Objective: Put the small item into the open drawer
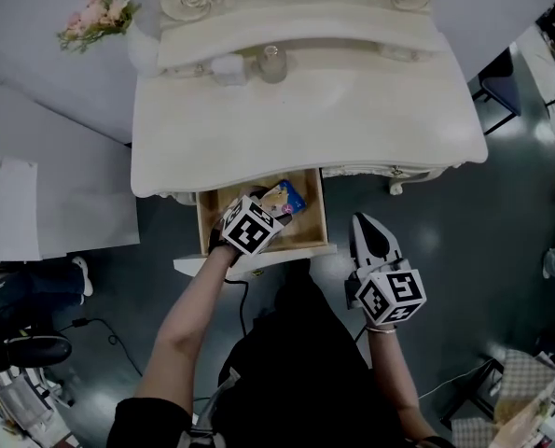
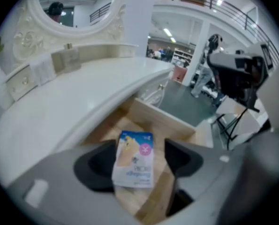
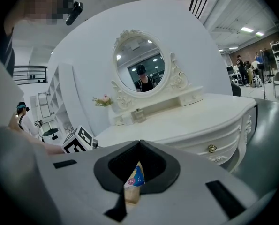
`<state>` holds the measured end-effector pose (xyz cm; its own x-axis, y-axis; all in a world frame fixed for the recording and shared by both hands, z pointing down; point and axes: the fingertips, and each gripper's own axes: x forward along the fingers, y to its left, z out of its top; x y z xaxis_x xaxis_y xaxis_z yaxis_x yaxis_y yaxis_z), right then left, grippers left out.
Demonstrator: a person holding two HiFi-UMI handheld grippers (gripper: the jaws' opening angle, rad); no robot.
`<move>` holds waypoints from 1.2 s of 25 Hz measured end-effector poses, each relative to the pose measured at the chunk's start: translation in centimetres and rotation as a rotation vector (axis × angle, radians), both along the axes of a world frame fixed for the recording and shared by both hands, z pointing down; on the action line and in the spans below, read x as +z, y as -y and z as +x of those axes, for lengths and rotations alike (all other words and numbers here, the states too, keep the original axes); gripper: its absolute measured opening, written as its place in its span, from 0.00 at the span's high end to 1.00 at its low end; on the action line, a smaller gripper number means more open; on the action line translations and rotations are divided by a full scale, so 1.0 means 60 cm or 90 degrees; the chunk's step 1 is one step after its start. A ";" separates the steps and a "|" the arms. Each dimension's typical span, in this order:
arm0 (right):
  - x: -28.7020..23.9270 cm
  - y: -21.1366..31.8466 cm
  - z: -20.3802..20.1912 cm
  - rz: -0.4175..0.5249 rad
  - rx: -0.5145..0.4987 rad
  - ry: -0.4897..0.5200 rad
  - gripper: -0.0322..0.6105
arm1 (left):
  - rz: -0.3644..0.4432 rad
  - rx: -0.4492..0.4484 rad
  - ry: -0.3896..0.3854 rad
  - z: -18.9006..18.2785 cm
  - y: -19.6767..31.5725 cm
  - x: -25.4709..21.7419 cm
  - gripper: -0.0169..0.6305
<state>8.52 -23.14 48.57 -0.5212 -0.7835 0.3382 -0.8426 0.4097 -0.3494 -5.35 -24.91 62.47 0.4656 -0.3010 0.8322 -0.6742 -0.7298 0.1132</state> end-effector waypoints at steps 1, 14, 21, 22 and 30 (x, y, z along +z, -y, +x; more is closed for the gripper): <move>-0.003 -0.001 -0.002 0.004 -0.001 0.000 0.95 | 0.014 -0.009 -0.008 -0.001 0.002 -0.012 0.47; -0.045 -0.026 -0.029 0.049 -0.030 0.000 0.95 | 0.177 -0.139 -0.125 -0.024 0.002 -0.181 0.66; -0.065 -0.045 -0.046 0.069 -0.044 0.001 0.95 | 0.252 -0.205 -0.156 -0.056 -0.020 -0.244 0.75; -0.067 -0.048 -0.047 0.071 -0.045 0.000 0.95 | 0.263 -0.214 -0.160 -0.060 -0.024 -0.252 0.76; -0.087 -0.065 -0.061 0.094 -0.058 -0.004 0.95 | 0.326 -0.294 -0.196 -0.106 -0.057 -0.304 0.87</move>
<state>4.87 -19.24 43.34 -0.5904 -0.7749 0.2255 -0.8017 0.5308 -0.2748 -11.69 -21.46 44.21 0.3868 -0.8364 0.3884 -0.9171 -0.3928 0.0675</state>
